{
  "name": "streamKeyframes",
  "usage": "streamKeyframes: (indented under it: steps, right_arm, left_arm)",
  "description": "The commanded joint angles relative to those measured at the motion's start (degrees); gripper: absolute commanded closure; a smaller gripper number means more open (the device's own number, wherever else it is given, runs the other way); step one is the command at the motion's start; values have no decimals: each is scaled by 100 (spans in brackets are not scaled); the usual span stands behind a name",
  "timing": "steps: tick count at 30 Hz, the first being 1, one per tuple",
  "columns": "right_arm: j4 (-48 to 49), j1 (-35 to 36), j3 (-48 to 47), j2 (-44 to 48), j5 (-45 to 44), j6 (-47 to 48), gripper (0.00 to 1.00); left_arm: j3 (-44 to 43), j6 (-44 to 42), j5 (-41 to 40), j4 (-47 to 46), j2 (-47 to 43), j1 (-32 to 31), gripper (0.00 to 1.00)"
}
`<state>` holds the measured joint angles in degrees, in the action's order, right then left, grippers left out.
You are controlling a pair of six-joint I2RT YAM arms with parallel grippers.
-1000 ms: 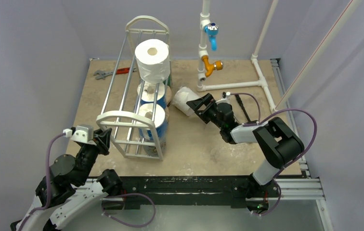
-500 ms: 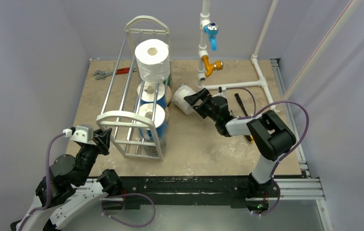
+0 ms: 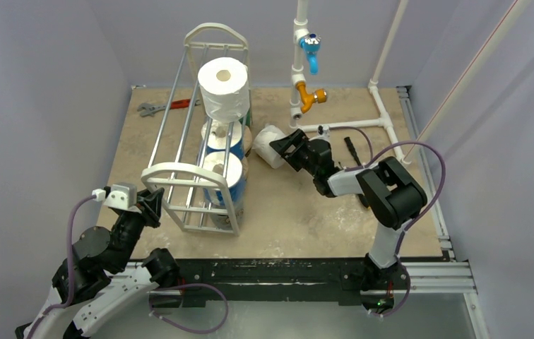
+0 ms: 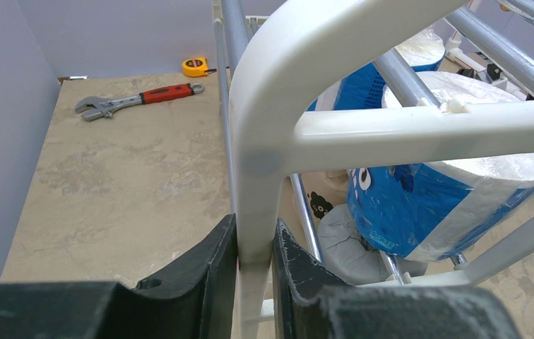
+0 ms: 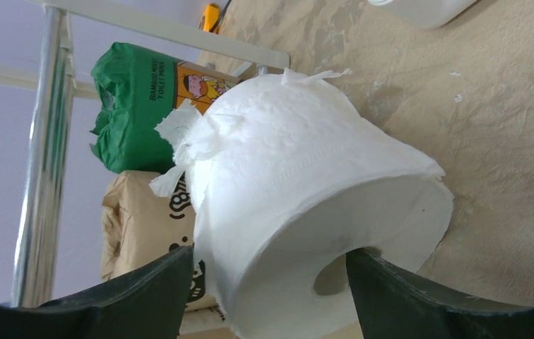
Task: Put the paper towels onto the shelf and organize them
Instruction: Move the paper towel to the center of the board.
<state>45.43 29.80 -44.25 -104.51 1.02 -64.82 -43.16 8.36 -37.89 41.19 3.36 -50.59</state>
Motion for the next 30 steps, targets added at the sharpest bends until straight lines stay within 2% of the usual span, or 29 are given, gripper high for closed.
streamKeyframes:
  steps: [1, 6, 10, 15, 20, 25, 30]
  right_arm:
    - [394, -42, -137, -18, -66, 230, 28]
    - [133, -46, 71, 507, -99, 651, 57]
    - [-1123, -45, 120, 1525, -379, 1357, 68]
    - [-3411, 12, -98, 3085, -396, 2522, 69]
    - [-5964, 534, -705, 4227, -1090, 3756, 68]
    - [-7851, 1354, -1408, 4384, -1622, 4227, 67]
    - [-9123, 2457, -2081, 3748, -2456, 4311, 67]
  left_arm:
    - [-9, 196, 85, -138, 24, 27, 100]
    - [-2, 210, 111, -154, 17, 30, 100]
    - [26, 257, 97, -175, 30, 36, 100]
    - [-30, 354, 142, -141, 52, 31, 100]
    - [-10, 506, 281, -178, 25, 31, 100]
    - [17, 667, 397, -228, 58, 31, 100]
    - [15, 838, 483, -224, 115, 31, 100]
